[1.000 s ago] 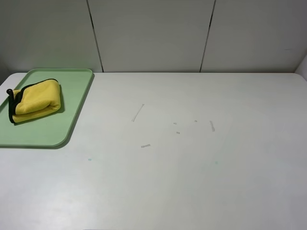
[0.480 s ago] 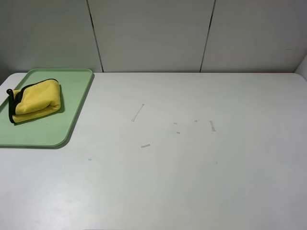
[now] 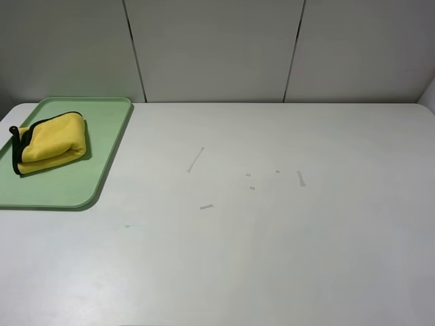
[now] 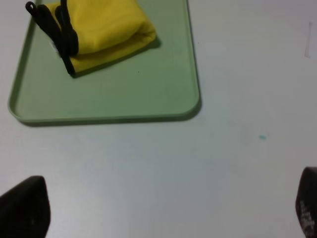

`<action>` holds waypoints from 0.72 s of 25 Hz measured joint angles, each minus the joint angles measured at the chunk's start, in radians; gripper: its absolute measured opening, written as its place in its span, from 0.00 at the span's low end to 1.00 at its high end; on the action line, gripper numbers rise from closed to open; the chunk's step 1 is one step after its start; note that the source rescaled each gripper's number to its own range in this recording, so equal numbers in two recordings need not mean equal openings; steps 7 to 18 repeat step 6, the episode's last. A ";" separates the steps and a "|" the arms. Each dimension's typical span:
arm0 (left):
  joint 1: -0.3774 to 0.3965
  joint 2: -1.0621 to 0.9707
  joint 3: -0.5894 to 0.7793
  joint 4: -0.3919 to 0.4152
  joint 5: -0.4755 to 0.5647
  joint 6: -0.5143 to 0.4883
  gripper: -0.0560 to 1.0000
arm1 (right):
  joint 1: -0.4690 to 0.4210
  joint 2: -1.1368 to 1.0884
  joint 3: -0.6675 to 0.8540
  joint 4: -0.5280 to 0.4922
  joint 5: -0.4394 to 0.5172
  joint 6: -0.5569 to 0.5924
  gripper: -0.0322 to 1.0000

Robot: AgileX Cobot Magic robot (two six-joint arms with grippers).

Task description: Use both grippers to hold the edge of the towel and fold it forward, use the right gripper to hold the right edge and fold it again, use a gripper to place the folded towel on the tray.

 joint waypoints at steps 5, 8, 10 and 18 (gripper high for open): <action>0.000 0.000 0.000 0.000 0.000 0.000 1.00 | 0.000 0.000 0.000 0.000 0.000 0.000 1.00; 0.000 0.000 0.000 0.000 0.000 0.000 1.00 | 0.000 0.000 0.000 0.000 0.000 0.000 1.00; 0.000 0.000 0.000 0.000 0.000 0.000 1.00 | 0.000 0.000 0.000 0.000 0.000 0.000 1.00; 0.000 0.000 0.000 0.000 0.000 0.000 1.00 | 0.000 0.000 0.000 0.000 0.000 0.000 1.00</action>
